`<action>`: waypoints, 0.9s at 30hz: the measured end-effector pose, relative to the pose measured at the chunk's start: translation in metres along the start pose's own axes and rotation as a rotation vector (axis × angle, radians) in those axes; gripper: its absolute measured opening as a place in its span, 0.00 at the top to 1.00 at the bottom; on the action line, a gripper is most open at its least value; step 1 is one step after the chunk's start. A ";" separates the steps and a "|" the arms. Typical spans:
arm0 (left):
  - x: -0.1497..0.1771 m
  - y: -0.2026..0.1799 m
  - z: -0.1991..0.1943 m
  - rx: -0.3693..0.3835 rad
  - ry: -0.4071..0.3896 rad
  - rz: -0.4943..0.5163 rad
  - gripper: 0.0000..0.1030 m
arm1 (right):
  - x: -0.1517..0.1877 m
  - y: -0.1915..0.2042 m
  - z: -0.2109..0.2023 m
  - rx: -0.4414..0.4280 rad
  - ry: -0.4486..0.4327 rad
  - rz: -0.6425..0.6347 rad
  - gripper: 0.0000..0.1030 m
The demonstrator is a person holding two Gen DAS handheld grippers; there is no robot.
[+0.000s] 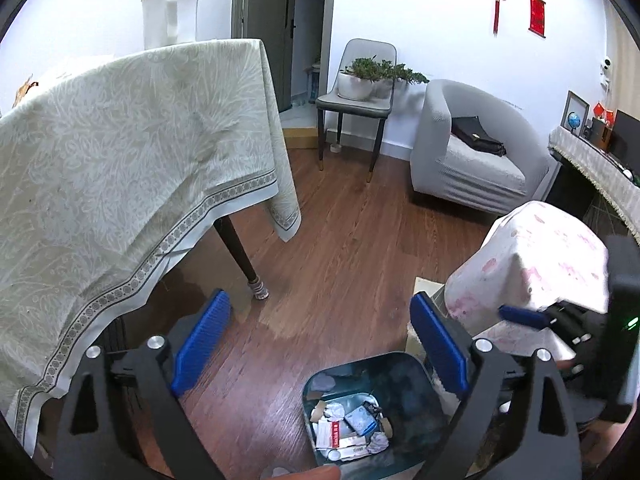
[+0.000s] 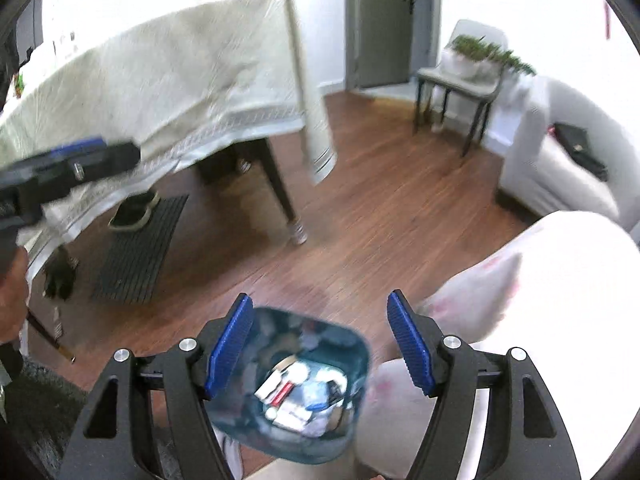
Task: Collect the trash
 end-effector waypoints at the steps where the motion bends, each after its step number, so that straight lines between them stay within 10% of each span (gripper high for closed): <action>1: -0.001 -0.002 -0.001 0.000 -0.008 0.000 0.08 | -0.002 -0.008 -0.010 0.020 -0.017 0.007 0.27; 27: 0.023 -0.075 -0.073 0.047 -0.134 0.006 0.03 | 0.125 -0.145 -0.262 0.432 -0.317 0.362 0.03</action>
Point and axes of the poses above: each gripper's, at about its wrist camera, not at the fingertips, and z roughly the way its jaws point, y to its left, x to its underside, the point moved 10 cm from there along z, roughly the way its jaws point, and after that the axes turned 12 degrees about -x, right-handed, at the moved point
